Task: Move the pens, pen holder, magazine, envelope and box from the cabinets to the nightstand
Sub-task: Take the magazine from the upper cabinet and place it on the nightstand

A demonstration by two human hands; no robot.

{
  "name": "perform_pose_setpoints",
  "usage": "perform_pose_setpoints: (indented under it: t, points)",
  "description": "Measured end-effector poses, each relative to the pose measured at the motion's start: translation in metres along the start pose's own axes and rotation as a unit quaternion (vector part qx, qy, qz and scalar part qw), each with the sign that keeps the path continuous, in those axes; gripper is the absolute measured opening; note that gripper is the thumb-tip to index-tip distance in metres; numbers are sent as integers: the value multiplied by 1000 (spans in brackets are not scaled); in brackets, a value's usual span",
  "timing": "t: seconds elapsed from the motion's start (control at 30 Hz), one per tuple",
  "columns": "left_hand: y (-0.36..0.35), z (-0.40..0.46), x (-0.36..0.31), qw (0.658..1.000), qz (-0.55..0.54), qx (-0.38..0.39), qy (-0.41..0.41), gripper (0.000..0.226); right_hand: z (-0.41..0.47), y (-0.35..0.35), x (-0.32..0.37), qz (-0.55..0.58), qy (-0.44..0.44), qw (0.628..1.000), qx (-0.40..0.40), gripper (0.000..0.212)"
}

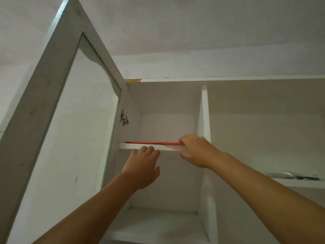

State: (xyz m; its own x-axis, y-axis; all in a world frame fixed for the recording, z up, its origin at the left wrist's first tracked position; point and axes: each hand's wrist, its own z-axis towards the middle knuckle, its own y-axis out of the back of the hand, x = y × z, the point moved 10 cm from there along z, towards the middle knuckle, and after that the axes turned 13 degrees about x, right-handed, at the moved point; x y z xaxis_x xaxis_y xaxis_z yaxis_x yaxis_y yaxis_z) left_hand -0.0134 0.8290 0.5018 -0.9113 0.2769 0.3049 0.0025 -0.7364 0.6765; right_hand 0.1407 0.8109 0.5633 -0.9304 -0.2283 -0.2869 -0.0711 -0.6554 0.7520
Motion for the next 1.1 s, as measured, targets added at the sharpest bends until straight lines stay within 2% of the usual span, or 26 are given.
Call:
perform_pose_setpoints:
  t: [0.13,0.2,0.33,0.5,0.6,0.73,0.87,1.0,1.1]
  points:
    - [22,5,4,998,26,-55,14,61,-5,9,-1,21,5,1000,9,37]
    - [25,10,-1,998,41,-55,0,61,-7,10,-9,45,-18,999,25,39]
    - [27,20,-3,998,50,-41,-11,62,-7,0,-24,37,-59,996,59,27]
    - [29,24,-3,997,61,-33,-13,61,-11,0,-10,-18,-31,998,50,28]
    - [30,27,-4,998,46,-33,-16,61,-7,5,7,-43,-7,998,45,24]
    - [27,32,-5,999,4,-32,-15,62,-2,9,23,15,32,998,44,33]
    - [24,29,3,999,-37,-34,-20,61,-3,9,4,54,13,997,56,38]
    - [22,25,4,998,-48,-34,-32,64,-5,-6,-20,5,-31,995,91,42]
    - [24,22,4,997,-54,-42,-31,64,-4,-14,-16,-46,-25,996,77,44]
